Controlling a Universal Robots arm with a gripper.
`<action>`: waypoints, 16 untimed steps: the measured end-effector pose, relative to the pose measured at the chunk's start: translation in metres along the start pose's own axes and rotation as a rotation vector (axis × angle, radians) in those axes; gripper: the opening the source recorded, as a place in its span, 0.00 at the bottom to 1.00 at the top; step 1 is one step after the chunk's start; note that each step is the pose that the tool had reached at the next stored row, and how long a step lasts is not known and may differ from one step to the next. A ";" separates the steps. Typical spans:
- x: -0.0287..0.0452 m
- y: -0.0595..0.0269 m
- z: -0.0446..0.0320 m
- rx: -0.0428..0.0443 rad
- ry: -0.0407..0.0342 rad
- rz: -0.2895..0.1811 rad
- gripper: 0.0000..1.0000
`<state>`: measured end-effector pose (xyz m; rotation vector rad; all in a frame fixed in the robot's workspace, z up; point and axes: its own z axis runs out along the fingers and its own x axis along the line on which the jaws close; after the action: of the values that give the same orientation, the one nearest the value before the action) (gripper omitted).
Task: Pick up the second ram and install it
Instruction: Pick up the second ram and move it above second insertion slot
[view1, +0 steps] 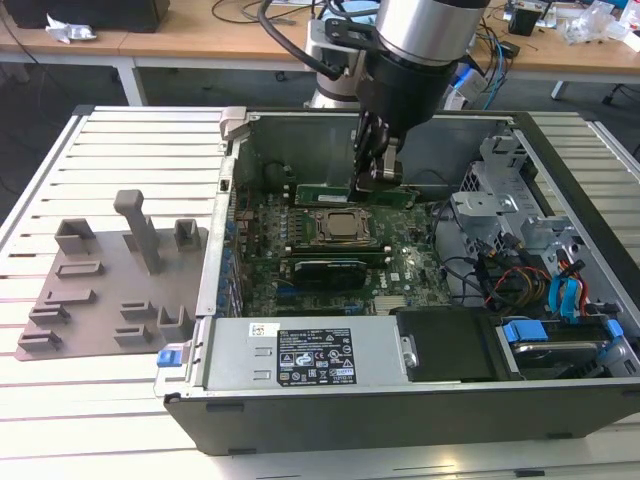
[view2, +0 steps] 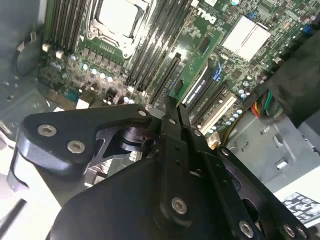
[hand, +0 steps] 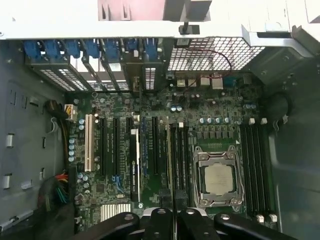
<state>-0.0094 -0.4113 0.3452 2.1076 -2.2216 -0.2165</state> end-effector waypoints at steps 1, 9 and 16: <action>0.0000 0.0000 0.0000 -0.0001 0.0002 0.000 0.13; 0.0000 0.0006 0.0006 0.1070 -0.0053 -0.006 0.13; -0.0055 -0.0003 0.0087 0.1081 -0.0054 -0.006 0.13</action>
<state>-0.0101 -0.4054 0.3369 2.1689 -2.2799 -0.1046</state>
